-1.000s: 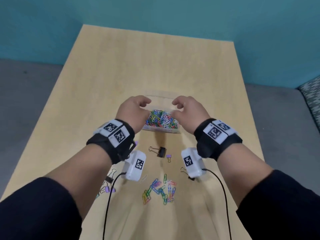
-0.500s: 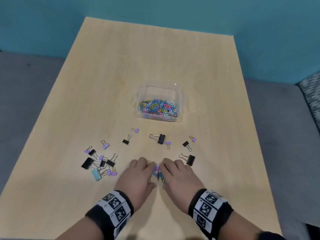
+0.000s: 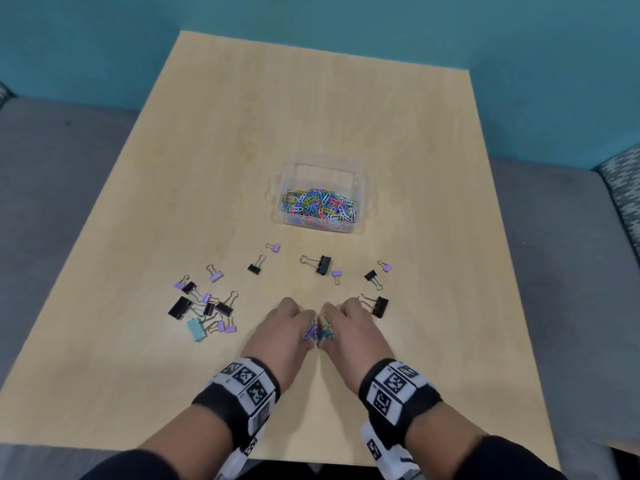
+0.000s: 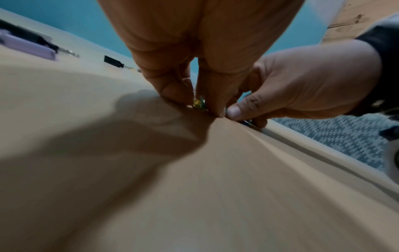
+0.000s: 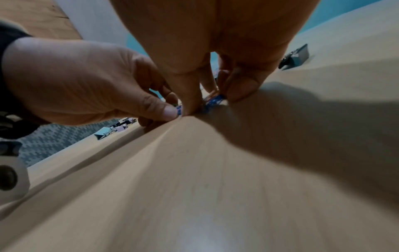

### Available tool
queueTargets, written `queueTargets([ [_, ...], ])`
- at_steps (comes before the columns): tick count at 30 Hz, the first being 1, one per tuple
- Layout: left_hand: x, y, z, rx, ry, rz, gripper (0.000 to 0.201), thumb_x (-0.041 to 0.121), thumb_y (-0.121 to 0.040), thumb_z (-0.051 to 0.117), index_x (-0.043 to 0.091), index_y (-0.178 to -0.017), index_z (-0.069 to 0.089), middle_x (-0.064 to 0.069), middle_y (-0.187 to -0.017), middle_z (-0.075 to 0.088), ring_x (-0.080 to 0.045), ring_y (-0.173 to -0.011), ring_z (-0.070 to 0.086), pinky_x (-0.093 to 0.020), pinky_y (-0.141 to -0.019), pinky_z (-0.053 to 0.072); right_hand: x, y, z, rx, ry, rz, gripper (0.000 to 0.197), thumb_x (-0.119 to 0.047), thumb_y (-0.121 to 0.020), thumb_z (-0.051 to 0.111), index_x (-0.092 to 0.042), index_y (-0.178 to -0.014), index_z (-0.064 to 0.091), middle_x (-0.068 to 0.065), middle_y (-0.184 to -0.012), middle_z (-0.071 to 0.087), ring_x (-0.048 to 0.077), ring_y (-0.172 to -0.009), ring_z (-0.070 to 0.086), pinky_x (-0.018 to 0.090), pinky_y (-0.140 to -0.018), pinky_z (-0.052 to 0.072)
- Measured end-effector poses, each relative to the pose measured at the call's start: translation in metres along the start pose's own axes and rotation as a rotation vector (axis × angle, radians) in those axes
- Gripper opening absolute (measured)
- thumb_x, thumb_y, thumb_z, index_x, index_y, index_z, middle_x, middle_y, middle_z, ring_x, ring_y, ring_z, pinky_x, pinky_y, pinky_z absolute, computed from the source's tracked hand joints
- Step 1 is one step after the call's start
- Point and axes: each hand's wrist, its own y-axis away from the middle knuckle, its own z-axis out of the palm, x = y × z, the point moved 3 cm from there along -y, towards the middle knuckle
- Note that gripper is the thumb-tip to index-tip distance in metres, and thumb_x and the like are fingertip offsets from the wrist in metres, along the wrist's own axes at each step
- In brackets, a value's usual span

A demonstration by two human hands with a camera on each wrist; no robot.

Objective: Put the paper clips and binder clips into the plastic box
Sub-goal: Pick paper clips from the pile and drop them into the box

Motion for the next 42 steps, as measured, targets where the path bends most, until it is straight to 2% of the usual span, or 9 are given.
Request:
queueTargets([
  [4,0.006,-0.010,-0.001,0.012,-0.018,-0.009,0.010,0.021,-0.089,0.052,0.018,-0.098,0.057,0.001,-0.096,0.043,-0.020,-0.076,0.049,-0.037,-0.068,0.049,-0.001,-0.011,-0.003,-0.005,-0.004,-0.033,0.010,-0.013,-0.090,0.046,-0.017,-0.098,0.049,0.002,-0.104,0.041,0.022,-0.086,0.045,0.036,-0.070,0.043],
  [10,0.005,-0.014,-0.004,0.068,0.005,-0.009,0.010,0.019,-0.091,0.054,0.013,-0.082,0.052,0.001,-0.087,0.041,-0.023,-0.063,0.045,-0.034,-0.059,0.044,0.002,-0.012,-0.009,-0.025,0.014,-0.028,0.012,-0.012,-0.093,0.046,-0.018,-0.084,0.041,-0.001,-0.093,0.037,0.021,-0.068,0.040,0.031,-0.058,0.030],
  [19,-0.004,-0.017,-0.019,0.071,0.230,-0.127,0.012,0.018,-0.085,0.062,0.023,-0.074,0.060,0.008,-0.079,0.050,-0.014,-0.069,0.054,-0.026,-0.062,0.042,0.006,-0.018,-0.028,-0.010,-0.182,0.052,0.007,-0.017,-0.091,0.053,-0.016,-0.085,0.055,-0.002,-0.087,0.047,0.019,-0.076,0.050,0.032,-0.066,0.042],
  [23,-0.012,-0.009,-0.029,0.026,0.559,-0.249,0.018,0.016,-0.080,0.069,0.024,-0.066,0.062,0.004,-0.066,0.059,-0.013,-0.054,0.056,-0.033,-0.057,0.050,0.007,-0.011,-0.039,-0.037,-0.408,0.128,0.008,-0.015,-0.083,0.061,-0.019,-0.077,0.059,-0.001,-0.082,0.054,0.020,-0.070,0.056,0.039,-0.067,0.053],
  [27,-0.011,-0.019,-0.061,0.069,0.857,-0.306,0.022,0.002,-0.081,0.069,0.016,-0.064,0.065,0.001,-0.054,0.057,-0.015,-0.049,0.053,-0.022,-0.046,0.045,0.003,-0.021,-0.071,-0.027,-0.625,0.189,0.004,-0.010,-0.083,0.062,-0.010,-0.079,0.061,0.005,-0.070,0.056,0.017,-0.050,0.055,0.020,-0.042,0.041],
  [29,-0.008,-0.035,-0.085,0.139,0.926,-0.271,0.020,-0.003,-0.080,0.068,0.011,-0.066,0.065,-0.002,-0.053,0.057,-0.016,-0.048,0.051,-0.021,-0.045,0.045,0.000,-0.036,-0.093,0.031,-0.708,0.190,0.006,-0.007,-0.083,0.064,-0.005,-0.078,0.060,0.004,-0.061,0.055,0.015,-0.045,0.053,0.018,-0.041,0.038],
  [34,-0.004,-0.097,-0.147,0.307,0.700,-0.133,0.013,0.004,-0.080,0.069,0.010,-0.070,0.064,-0.003,-0.055,0.060,-0.018,-0.045,0.056,-0.031,-0.052,0.050,-0.007,-0.099,-0.148,0.204,-0.649,0.100,0.009,-0.003,-0.082,0.063,-0.010,-0.077,0.060,0.003,-0.061,0.053,0.019,-0.050,0.054,0.022,-0.043,0.045],
  [37,0.004,-0.137,-0.170,0.349,0.447,-0.054,0.007,0.013,-0.079,0.069,0.014,-0.073,0.065,-0.004,-0.065,0.064,-0.026,-0.061,0.064,-0.038,-0.063,0.055,-0.011,-0.142,-0.169,0.290,-0.442,0.051,0.010,-0.009,-0.077,0.062,-0.018,-0.073,0.060,-0.001,-0.065,0.058,0.028,-0.064,0.063,0.038,-0.058,0.055],
  [42,0.017,-0.161,-0.173,0.180,0.116,-0.024,0.023,0.028,-0.085,0.063,0.021,-0.106,0.066,0.003,-0.099,0.064,-0.020,-0.092,0.060,-0.030,-0.081,0.046,-0.016,-0.165,-0.174,0.164,-0.073,0.037,0.028,-0.026,-0.088,0.059,-0.018,-0.114,0.062,0.006,-0.108,0.062,0.027,-0.096,0.060,0.032,-0.081,0.047],
])
